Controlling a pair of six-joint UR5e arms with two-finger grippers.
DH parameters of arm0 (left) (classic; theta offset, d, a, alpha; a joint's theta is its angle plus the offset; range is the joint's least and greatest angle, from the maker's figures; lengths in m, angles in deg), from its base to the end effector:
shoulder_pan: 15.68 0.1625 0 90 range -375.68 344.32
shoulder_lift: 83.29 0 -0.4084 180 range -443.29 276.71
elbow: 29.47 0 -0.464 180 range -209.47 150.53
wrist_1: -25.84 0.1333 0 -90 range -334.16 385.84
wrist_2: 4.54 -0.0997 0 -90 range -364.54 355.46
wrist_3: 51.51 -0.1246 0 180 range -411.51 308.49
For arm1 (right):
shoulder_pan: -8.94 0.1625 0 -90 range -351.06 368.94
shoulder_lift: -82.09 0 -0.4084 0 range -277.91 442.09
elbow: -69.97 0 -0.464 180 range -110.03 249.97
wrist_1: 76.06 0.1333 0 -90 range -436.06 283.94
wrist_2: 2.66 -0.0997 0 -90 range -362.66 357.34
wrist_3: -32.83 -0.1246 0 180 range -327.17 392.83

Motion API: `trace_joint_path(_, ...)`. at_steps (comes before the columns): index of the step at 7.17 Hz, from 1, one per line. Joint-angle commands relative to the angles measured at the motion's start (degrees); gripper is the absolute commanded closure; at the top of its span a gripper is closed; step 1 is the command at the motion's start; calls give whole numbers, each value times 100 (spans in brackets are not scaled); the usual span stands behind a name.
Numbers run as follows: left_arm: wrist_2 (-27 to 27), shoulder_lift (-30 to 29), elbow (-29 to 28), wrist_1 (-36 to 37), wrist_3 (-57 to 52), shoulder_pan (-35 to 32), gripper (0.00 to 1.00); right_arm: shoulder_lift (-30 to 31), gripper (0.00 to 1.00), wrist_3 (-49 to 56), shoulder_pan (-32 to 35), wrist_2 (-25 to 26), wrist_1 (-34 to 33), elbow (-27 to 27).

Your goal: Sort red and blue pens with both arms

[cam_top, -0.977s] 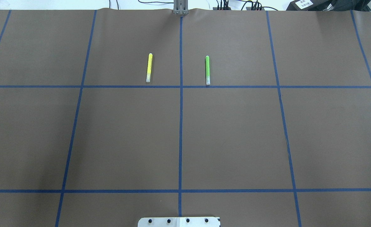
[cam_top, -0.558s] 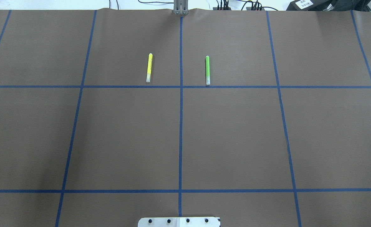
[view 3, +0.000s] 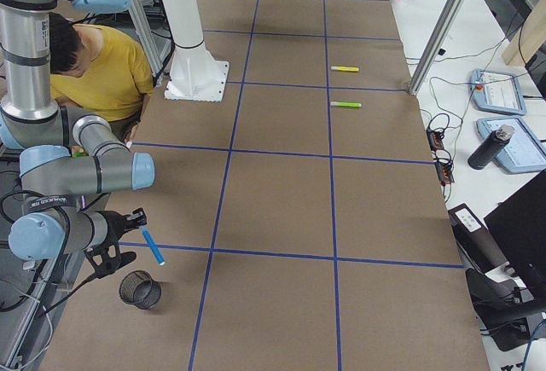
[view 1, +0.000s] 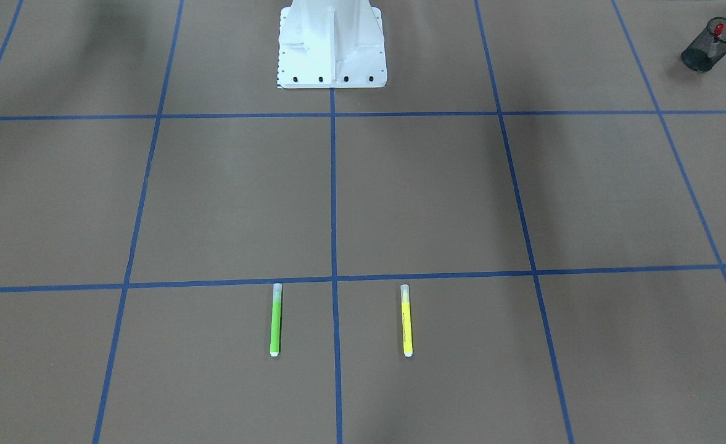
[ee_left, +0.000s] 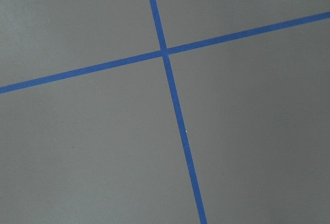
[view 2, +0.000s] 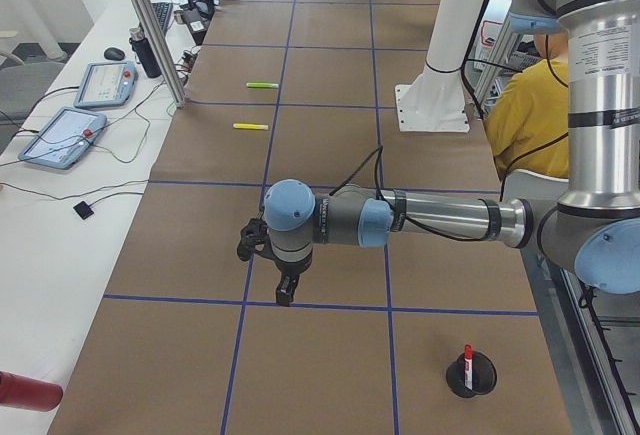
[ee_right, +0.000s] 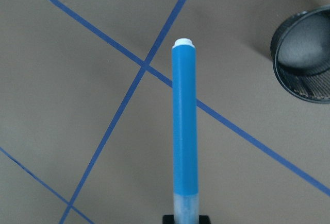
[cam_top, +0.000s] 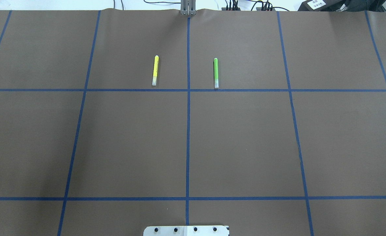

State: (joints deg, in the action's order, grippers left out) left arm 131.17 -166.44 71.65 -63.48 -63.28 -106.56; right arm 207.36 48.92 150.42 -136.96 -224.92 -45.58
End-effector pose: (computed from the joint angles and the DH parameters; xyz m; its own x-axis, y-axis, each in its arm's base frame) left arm -0.0521 -0.5182 0.6140 0.6873 0.2369 -0.6866 -0.1276 0.9700 0.2070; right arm 0.1657 -0.0727 0.6997 0.0187 0.8640 0.5031 -0.2920 0.4859 -0.8238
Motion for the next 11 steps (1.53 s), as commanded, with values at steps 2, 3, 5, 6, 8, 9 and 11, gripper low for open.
trace_joint_path(2,0,0,-13,-129,-2,0,0,-160,100,95,388,490,-188,577)
trace_joint_path(3,0,9,-13,-129,-10,0,0,-291,100,165,729,919,-196,665)
trace_joint_path(5,0,9,-13,-129,-10,0,0,-432,100,358,881,1133,-144,963)
trace_joint_path(6,0,0,-4,-138,-10,0,0,-503,100,403,916,1178,39,1164)
trace_joint_path(8,0,96,13,-234,-10,0,0,-573,100,403,917,1178,742,1779)
trace_joint_path(9,0,193,13,-470,-10,0,0,-582,100,421,925,1178,788,1895)
trace_joint_path(11,0,290,13,-613,-10,0,0,-574,92,535,952,1196,859,1887)
